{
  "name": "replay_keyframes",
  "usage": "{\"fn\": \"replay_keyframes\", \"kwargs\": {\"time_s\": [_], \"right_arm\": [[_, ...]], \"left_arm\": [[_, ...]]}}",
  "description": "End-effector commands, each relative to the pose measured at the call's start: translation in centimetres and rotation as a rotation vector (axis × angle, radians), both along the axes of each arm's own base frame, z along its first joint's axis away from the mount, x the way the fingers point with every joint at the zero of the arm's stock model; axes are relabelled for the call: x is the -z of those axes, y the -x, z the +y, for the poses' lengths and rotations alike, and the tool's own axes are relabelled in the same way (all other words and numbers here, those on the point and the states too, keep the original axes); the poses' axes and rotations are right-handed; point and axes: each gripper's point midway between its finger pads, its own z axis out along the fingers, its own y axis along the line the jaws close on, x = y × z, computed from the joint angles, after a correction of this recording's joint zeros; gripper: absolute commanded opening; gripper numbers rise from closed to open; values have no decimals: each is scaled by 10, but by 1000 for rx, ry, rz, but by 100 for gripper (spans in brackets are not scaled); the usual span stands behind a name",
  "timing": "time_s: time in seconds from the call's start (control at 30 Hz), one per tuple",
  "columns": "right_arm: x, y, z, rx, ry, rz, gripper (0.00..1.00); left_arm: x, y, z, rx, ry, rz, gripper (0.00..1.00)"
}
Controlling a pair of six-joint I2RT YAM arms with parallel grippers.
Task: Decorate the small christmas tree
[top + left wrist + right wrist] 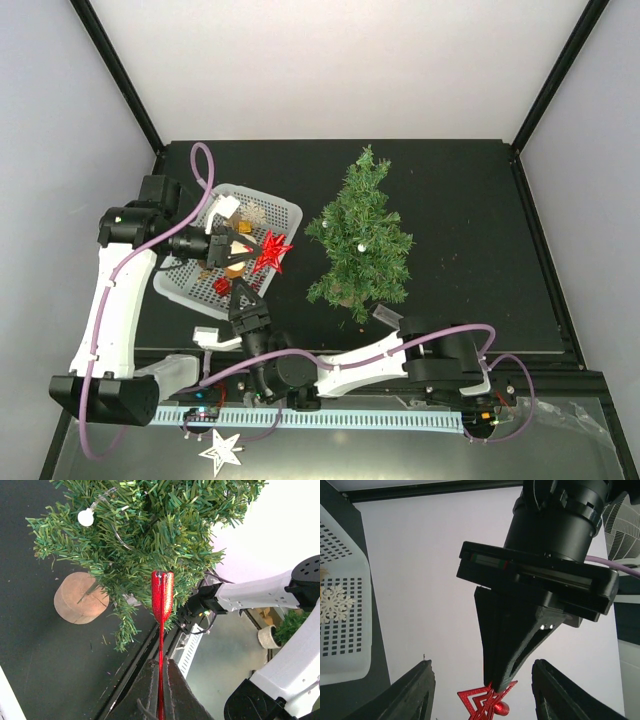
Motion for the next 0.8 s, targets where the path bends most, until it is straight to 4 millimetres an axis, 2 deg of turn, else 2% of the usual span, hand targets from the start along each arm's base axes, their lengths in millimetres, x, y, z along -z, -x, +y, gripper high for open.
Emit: {"fn": "replay_keyframes", "kwargs": {"time_s": [0.0,0.27,0.53,0.77], "right_arm": [[-41,-8,-40,16,-322,20,55],[-45,-21,-57,55,-339,33,54],[-45,-30,-65,77,-341,33,53],[-39,-34,-69,89,-342,43,42]], "left_arm": [[-8,0,0,-5,50,-1,2],[-5,2,6,-46,95,20,2],[-4,9,8,-68,109,13,2],[-7,9,9,-76,136,14,2]]}}
